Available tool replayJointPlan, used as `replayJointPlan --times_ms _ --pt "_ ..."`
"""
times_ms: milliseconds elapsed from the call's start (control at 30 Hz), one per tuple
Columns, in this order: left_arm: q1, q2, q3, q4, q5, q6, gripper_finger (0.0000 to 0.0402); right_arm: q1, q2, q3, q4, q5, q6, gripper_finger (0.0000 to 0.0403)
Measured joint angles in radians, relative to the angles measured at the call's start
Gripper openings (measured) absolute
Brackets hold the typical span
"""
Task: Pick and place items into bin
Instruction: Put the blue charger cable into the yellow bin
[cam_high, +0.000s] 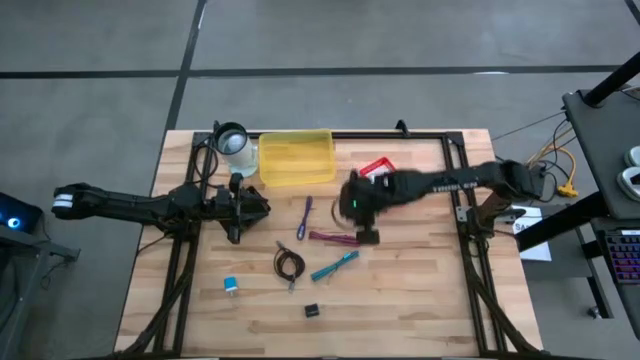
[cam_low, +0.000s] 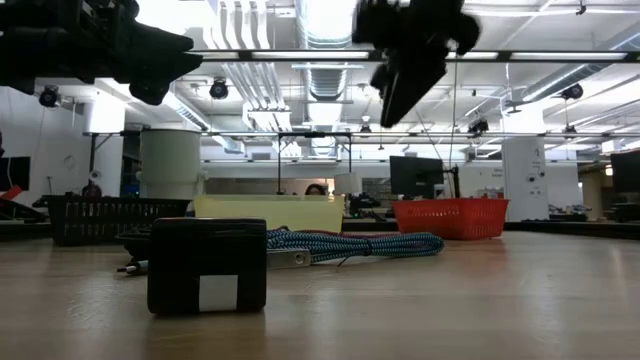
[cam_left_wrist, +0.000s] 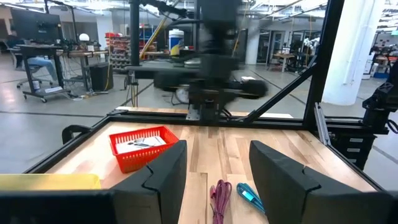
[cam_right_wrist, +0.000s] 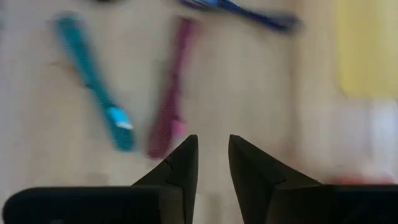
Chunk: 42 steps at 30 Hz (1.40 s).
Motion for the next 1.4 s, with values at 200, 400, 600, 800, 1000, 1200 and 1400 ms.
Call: replayJointPlan --times_ms 200,400,600,800,1000,1200,1400 --pt "0.0 0.0 0.0 0.0 0.0 -0.002 0.016 0.192 0.001 -0.022 0.141 0.0 -0.035 0.0077" --pt "0.0 0.0 0.0 0.001 0.0 -0.003 0.016 0.298 0.002 -0.063 0.27 0.034 -0.038 0.0117" --pt "0.0 0.0 0.0 0.001 0.0 -0.042 0.016 0.325 0.002 -0.116 0.324 0.113 -0.076 0.0194" --pt "0.0 0.0 0.0 0.001 0.0 -0.078 0.016 0.319 0.021 -0.188 0.444 0.111 -0.167 0.0237" --pt "0.0 0.002 0.0 -0.01 0.0 -0.077 0.016 0.287 0.098 -0.206 0.482 0.109 -0.242 0.0231" --pt "0.0 0.008 0.0 -0.023 0.0 -0.077 0.016 0.224 0.178 -0.188 0.473 0.056 -0.246 0.0216" --pt "0.0 0.021 0.0 -0.024 0.0 -0.069 0.016 0.154 0.213 -0.165 0.439 -0.064 -0.24 0.0205"
